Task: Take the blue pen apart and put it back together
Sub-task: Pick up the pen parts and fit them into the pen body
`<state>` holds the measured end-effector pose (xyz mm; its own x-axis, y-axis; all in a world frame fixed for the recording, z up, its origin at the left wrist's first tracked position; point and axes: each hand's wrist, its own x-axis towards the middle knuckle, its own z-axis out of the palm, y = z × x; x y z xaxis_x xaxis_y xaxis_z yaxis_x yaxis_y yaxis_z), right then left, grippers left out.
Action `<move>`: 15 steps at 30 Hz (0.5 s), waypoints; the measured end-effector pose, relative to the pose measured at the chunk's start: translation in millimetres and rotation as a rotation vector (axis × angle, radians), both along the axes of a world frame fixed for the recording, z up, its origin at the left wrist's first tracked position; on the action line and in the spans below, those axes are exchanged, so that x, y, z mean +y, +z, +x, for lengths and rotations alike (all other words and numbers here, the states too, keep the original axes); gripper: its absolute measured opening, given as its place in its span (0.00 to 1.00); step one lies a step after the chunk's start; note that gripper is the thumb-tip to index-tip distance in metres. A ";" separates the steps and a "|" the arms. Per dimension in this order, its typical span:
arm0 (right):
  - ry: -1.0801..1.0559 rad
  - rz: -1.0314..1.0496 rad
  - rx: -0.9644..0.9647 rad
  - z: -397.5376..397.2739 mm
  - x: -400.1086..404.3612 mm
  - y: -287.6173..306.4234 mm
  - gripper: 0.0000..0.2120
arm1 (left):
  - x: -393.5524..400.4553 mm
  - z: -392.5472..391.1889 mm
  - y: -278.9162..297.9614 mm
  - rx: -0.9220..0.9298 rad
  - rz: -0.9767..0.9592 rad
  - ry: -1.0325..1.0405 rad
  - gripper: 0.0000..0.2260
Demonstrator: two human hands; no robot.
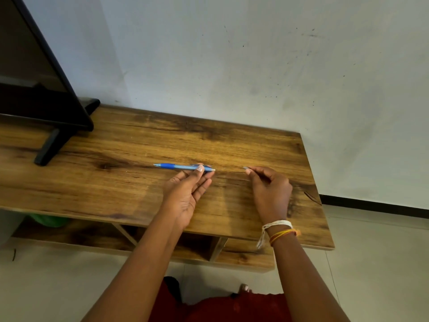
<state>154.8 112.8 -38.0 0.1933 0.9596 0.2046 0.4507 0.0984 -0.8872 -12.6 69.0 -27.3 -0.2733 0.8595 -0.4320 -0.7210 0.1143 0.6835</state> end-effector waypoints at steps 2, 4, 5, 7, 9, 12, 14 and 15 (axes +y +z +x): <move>-0.091 -0.053 -0.137 16.4 4.8 -5.5 0.09 | -0.3 1.4 -1.2 -0.001 0.000 -0.020 0.03; -0.168 -0.116 -0.256 29.3 8.0 -10.1 0.10 | 0.2 2.0 -2.4 -0.008 0.004 -0.033 0.03; -0.196 -0.135 -0.302 33.4 8.7 -11.6 0.11 | 0.7 2.2 -2.9 -0.012 0.006 -0.037 0.03; -0.213 -0.151 -0.355 37.2 9.0 -12.8 0.11 | 1.0 2.4 -3.5 -0.017 0.009 -0.040 0.03; -0.211 -0.160 -0.348 37.5 9.7 -12.8 0.11 | 1.3 2.6 -3.7 -0.016 0.007 -0.043 0.03; -0.213 -0.172 -0.326 36.0 9.6 -12.1 0.11 | 1.1 2.0 -3.6 -0.013 0.005 -0.044 0.04; -0.212 -0.179 -0.327 36.3 9.1 -11.9 0.11 | 1.1 1.2 -3.6 -0.014 0.010 -0.039 0.04; -0.210 -0.181 -0.331 36.5 8.6 -11.5 0.11 | 1.2 1.0 -3.5 -0.010 0.012 -0.037 0.03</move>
